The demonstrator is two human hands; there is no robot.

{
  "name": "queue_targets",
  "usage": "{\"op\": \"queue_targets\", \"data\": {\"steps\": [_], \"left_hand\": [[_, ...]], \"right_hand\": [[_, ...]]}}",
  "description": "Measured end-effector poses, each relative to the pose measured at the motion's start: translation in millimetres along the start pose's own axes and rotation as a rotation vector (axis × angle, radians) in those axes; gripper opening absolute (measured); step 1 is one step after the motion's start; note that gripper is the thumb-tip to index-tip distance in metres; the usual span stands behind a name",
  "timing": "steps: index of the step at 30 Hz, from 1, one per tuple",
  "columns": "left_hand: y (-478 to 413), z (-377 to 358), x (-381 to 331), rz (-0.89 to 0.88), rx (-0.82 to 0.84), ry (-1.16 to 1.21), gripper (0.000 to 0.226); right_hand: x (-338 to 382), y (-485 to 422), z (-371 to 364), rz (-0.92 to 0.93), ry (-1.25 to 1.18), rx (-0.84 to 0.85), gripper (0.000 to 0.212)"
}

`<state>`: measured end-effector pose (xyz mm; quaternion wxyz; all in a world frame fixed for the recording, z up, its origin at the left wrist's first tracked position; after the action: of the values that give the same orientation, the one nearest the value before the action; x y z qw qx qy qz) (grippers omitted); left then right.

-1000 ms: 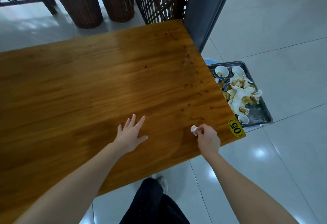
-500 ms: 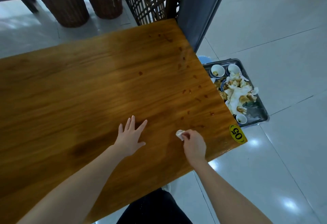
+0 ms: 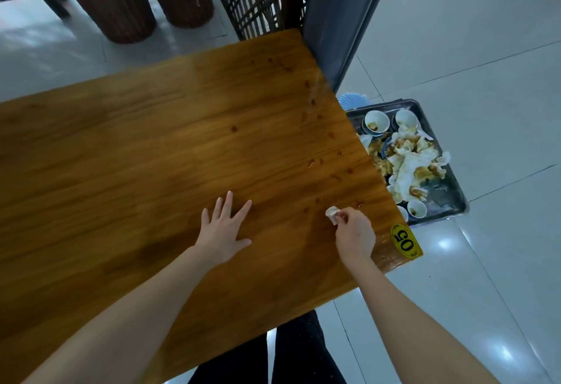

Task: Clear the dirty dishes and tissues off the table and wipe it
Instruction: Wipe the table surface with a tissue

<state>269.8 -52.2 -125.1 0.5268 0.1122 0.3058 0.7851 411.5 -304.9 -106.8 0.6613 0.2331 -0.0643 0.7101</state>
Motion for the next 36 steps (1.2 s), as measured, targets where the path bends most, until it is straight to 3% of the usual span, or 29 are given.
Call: {"op": "queue_targets", "data": {"steps": [9, 17, 27, 36], "left_hand": [[-17.4, 12.6, -15.3, 0.080, -0.069, 0.063, 0.095], [-24.8, 18.8, -20.9, 0.140, -0.088, 0.123, 0.095], [-30.9, 15.5, -28.6, 0.203, -0.069, 0.128, 0.096], [-27.6, 20.8, -34.2, 0.182, -0.046, 0.094, 0.097]], "right_hand": [[34.1, 22.4, -23.4, 0.303, 0.061, 0.172, 0.017], [47.0, -75.7, -4.8, 0.193, 0.032, 0.146, 0.010], [45.4, -0.7, -30.8, 0.412, 0.073, 0.293, 0.015], [59.3, -27.1, -29.0, 0.384, 0.043, 0.268, 0.013]]}}
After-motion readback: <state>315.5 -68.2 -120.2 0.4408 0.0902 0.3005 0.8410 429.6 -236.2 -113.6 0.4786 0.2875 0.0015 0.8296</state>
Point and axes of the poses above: each hand's wrist, its own y-axis away from the middle knuckle, its own z-axis out of the back of the hand, x = y × z, the point moved 6 cm from there along -y, towards the middle knuckle
